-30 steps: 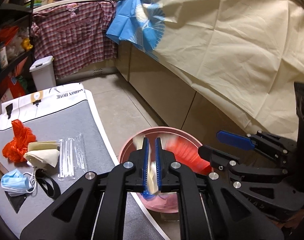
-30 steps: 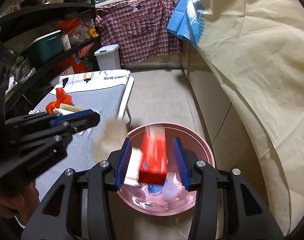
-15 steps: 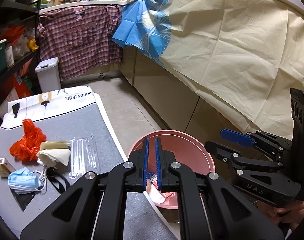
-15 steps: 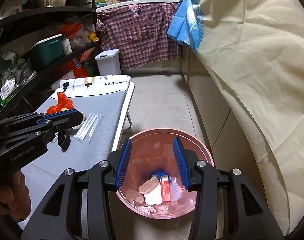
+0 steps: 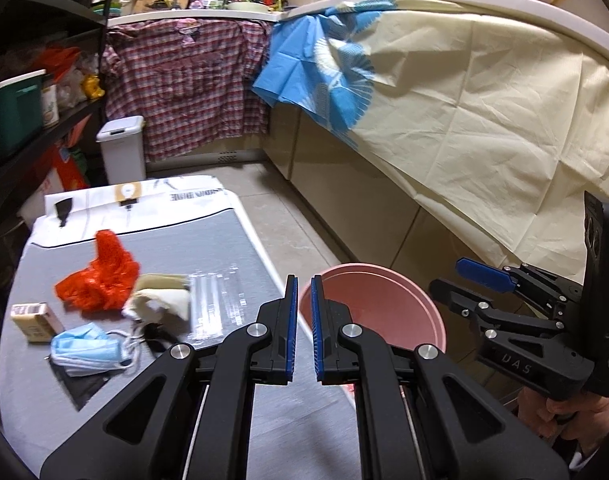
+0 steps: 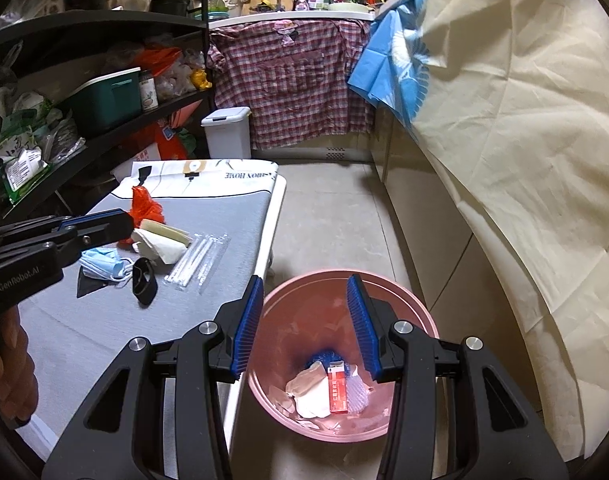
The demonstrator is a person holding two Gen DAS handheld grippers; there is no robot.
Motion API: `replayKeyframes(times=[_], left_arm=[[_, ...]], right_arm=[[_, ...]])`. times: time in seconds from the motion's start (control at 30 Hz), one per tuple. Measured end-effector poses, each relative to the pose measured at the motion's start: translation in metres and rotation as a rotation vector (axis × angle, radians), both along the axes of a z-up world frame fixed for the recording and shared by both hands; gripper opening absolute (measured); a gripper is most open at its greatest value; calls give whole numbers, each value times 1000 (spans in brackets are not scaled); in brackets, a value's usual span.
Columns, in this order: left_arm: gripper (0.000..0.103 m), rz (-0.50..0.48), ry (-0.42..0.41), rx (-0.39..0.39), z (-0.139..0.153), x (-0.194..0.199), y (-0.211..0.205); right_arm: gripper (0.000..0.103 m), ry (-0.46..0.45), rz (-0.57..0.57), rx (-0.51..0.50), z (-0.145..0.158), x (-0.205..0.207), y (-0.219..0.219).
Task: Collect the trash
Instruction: 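Move both open tools back over the table trash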
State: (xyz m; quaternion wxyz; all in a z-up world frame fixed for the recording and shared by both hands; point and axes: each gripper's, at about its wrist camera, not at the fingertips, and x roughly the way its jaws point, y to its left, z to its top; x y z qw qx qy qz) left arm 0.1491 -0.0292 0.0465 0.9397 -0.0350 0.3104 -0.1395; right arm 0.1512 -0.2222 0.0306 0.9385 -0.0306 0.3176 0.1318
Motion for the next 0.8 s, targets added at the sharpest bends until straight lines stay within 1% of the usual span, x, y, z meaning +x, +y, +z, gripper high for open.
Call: replayKeyframes(times=[0.37,0.47,0.53,0.6,0.8], left_arm=[[7,130,-3,-7,4,-22,73],[7,184,1,-8,2,-25,98],[7,227,11,-13,-1,-25,115],[7,270,23,-15,-6,-25,132],[7,339,42,-18,-15,-26,166]], right_arm=[[44,-26,55,21,8,-7,36],[37,-27,78,32,9,-7,49],[30,-22,95,44,8,-5,57],[25,-15,116,56,7,-4,67],[25,-5,191,60,-4,-4,106]])
